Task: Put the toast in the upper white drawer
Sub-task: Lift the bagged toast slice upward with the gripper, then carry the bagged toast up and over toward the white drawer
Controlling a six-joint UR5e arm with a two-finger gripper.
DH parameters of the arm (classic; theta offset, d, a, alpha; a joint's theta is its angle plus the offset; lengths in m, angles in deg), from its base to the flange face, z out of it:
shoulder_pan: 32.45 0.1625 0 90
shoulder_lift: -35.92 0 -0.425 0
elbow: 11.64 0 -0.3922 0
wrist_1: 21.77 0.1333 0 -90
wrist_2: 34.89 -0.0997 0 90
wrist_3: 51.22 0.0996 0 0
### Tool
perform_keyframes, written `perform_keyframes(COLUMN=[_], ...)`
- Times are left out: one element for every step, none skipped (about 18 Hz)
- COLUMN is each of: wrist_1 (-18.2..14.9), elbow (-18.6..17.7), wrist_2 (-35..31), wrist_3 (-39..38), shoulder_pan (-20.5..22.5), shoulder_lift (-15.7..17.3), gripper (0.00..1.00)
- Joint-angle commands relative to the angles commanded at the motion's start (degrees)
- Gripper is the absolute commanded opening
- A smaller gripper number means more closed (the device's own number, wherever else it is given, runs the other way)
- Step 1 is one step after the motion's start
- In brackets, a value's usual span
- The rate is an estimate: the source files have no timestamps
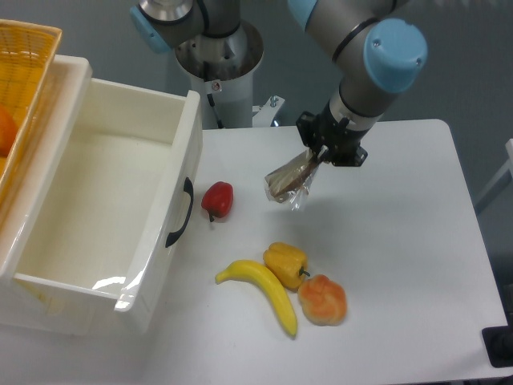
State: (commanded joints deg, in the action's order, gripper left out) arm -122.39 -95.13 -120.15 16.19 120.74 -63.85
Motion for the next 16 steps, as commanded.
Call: perform_keyframes(wrist_1=[-1.41, -2.64, -4.22, -5.71, -6.95, -8.00, -8.88, -9.94, -11.08, -12.22, -13.28, -13.90, -14.60, -15.30, -15.83, -16.01], elbow=[0.00, 0.00, 0.09, 0.09, 0.09, 0.09, 0.09, 0.09, 0.09, 0.09, 0.09, 0.09, 0.09, 0.18, 0.18, 0.18], wrist_2=[0.09, 0.18, 0.61, 0.88, 0.97, 1.05, 1.75, 2.98, 3.60, 3.78, 4.13, 4.65, 5.27, 6.23, 7.46, 8.95], wrist_3=[-0.18, -0.36, -1.05, -1.58, -1.59, -1.67, -1.76, -1.76, -1.76, -1.59, -1.24, -1.15, -1.15, -1.06, -1.06, -1.06], shoulder_pan=[0.09, 0.18, 0.26, 0.18, 0.18, 0.09, 0.18, 0.26, 0.44, 0.61, 0.70, 0.62, 0.62, 0.62, 0.70, 1.05], shoulder_lift=[1.32, 2.12, 2.99, 3.96, 5.27, 6.42, 7.74, 8.79, 9.67, 10.47, 11.43, 11.96, 12.58, 13.02, 13.54, 14.25], gripper=[0.00, 0.00, 0.00, 0.00, 0.00, 0.00, 0.00, 0.00, 0.00, 0.00, 0.00, 0.00, 0.00, 0.00, 0.00, 0.00])
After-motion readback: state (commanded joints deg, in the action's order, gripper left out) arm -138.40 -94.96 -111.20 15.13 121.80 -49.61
